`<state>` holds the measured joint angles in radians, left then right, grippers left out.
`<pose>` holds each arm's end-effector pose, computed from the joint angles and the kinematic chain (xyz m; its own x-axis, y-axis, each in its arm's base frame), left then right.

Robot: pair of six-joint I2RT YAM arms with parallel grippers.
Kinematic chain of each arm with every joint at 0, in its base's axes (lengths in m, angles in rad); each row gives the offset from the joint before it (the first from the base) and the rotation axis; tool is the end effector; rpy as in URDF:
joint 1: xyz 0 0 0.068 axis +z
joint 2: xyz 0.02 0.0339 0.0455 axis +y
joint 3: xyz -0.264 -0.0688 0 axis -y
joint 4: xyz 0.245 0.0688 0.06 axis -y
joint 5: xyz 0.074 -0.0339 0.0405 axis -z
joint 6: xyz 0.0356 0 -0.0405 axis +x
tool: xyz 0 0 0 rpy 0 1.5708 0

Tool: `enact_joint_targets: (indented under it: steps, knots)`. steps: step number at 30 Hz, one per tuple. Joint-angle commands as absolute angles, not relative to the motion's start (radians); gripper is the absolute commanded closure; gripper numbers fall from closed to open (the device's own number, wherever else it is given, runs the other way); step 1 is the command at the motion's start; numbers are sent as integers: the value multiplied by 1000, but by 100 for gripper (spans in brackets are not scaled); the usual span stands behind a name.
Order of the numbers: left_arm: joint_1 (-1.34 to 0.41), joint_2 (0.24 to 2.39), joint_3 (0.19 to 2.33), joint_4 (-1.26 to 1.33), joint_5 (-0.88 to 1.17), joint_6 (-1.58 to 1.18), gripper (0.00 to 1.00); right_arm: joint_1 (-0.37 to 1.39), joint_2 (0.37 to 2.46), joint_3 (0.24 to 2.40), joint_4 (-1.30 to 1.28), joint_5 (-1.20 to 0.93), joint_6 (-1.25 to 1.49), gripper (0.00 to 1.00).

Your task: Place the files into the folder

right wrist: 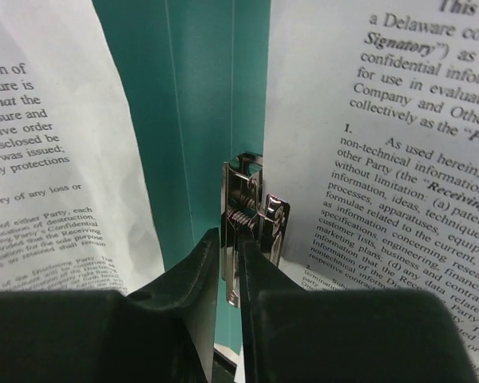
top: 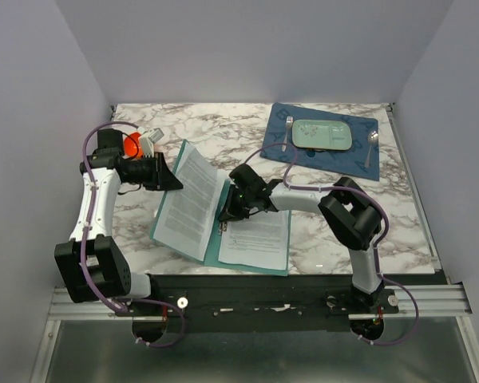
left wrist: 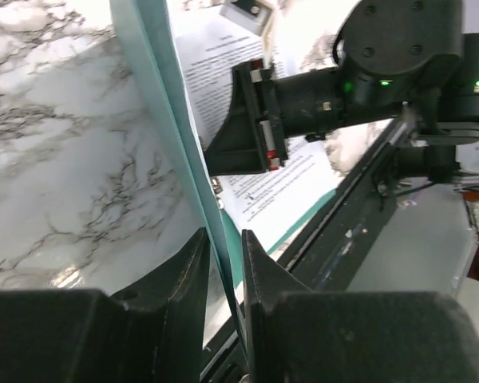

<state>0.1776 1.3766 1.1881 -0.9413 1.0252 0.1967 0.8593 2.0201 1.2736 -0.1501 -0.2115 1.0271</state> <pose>0.2617 0.0161 0.3019 -0.8207 -0.0443 -0.5697 0.4363 0.5954 -0.6747 0.2707 0.3254 0.1440 -0.9708 0.1553 -0.1826 0.0092 0.7853 0.6191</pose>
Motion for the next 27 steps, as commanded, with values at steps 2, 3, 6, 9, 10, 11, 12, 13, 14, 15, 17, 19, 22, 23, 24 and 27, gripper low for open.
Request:
enact_joint_targets:
  steps: [2, 3, 6, 9, 10, 11, 12, 13, 14, 15, 17, 19, 22, 23, 24, 27]
  knots:
    - [118, 1355, 1216, -930, 853, 138, 78, 867, 2031, 1310, -123, -259, 1003, 68]
    - [107, 1355, 1219, -925, 788, 126, 81, 867, 2028, 1313, -121, -262, 996, 64]
    - [80, 1358, 1241, -914, 646, 95, 91, 867, 2011, 1333, -123, -264, 959, 47]
    - [81, 1351, 1270, -908, 542, 92, 98, 864, 1980, 1344, -138, -239, 931, 34]
    - [80, 1345, 1284, -908, 467, 97, 98, 862, 1950, 1344, -144, -232, 925, 30]
    - [80, 1342, 1296, -913, 439, 100, 99, 858, 1933, 1342, -161, -224, 920, 25]
    - [78, 1339, 1308, -919, 410, 104, 99, 854, 1913, 1335, -166, -209, 910, 23]
    - [80, 1335, 1334, -934, 378, 112, 99, 851, 1863, 1310, -172, -198, 905, 21]
    - [80, 1332, 1345, -940, 364, 113, 99, 841, 1838, 1295, -175, -189, 902, 18]
    - [80, 1327, 1354, -945, 351, 115, 100, 835, 1807, 1276, -178, -170, 900, 17]
    - [66, 1313, 1377, -956, 322, 120, 100, 822, 1719, 1199, -184, -138, 897, 14]
    - [52, 1307, 1384, -966, 311, 120, 100, 808, 1663, 1131, -198, -91, 907, 11]
    - [32, 1295, 1367, -968, 311, 107, 100, 785, 1560, 999, -221, -16, 937, 11]
    - [12, 1292, 1361, -968, 313, 103, 99, 778, 1545, 968, -245, -6, 946, 11]
    - [3, 1289, 1356, -968, 319, 89, 99, 773, 1528, 924, -252, 20, 959, 11]
    - [-49, 1287, 1335, -968, 330, 61, 91, 767, 1540, 870, -253, 18, 966, 14]
